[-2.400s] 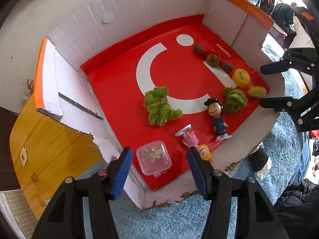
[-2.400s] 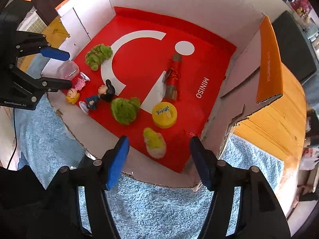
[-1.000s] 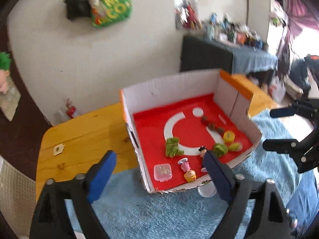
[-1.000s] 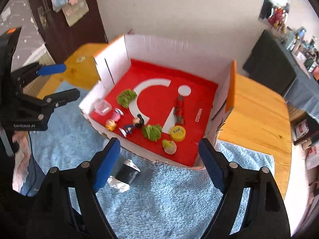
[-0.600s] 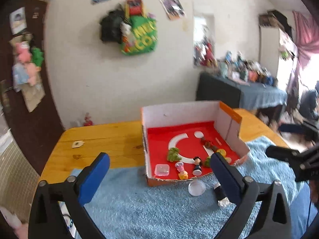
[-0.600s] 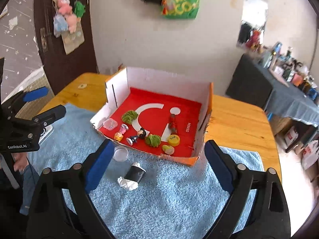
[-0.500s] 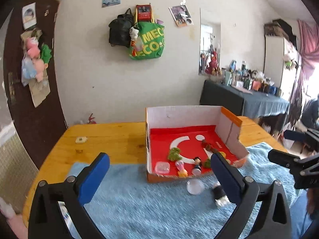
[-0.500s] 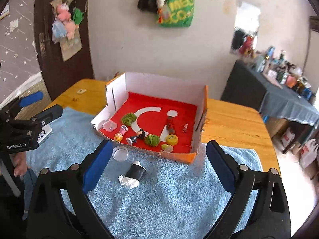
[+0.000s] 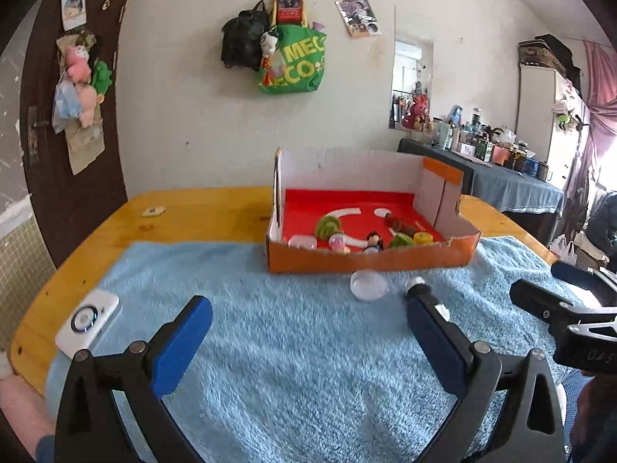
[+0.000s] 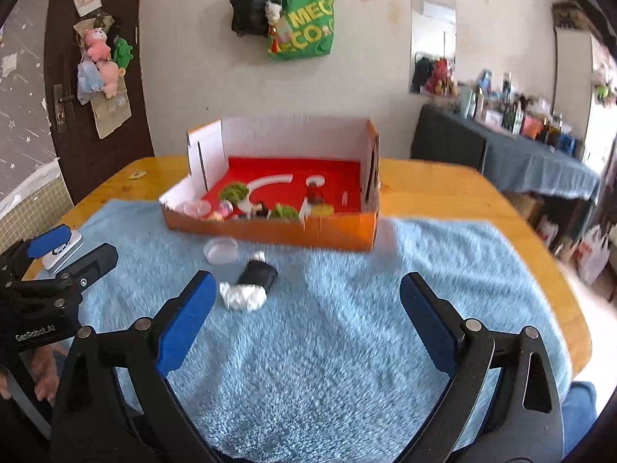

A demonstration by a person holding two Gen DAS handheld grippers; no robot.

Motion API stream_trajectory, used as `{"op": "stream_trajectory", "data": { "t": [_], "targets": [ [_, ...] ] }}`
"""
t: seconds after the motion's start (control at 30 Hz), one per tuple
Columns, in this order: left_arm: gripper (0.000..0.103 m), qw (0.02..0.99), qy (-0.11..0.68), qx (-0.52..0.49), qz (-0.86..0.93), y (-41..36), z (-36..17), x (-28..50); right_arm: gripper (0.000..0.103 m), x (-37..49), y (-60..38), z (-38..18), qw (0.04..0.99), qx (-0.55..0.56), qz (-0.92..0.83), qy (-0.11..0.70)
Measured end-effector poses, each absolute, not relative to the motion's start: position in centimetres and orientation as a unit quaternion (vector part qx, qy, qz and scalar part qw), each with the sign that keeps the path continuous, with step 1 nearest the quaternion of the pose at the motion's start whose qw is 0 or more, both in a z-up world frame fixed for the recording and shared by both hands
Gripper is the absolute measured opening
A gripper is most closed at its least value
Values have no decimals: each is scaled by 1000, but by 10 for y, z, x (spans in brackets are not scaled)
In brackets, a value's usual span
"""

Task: Organize objects
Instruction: 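Withdraw both open tools from the box back over the towel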

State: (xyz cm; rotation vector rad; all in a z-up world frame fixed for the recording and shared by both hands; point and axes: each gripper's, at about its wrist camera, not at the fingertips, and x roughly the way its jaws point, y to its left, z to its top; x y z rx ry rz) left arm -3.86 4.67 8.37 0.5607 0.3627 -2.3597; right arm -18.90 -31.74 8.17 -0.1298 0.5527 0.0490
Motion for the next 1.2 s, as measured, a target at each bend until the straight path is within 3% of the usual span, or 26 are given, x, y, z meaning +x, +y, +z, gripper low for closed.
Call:
{"op": "stream_trajectory", "data": {
  "t": [0.57,1.2],
  "targets": [
    [103,368,172,266,-874,48,26,-48,97,-187,-329,33,947,-78,10,310],
    [103,391,174,273,-862,41,36,-56,97,-169,-322,32,940,-77,30,332]
  ]
}}
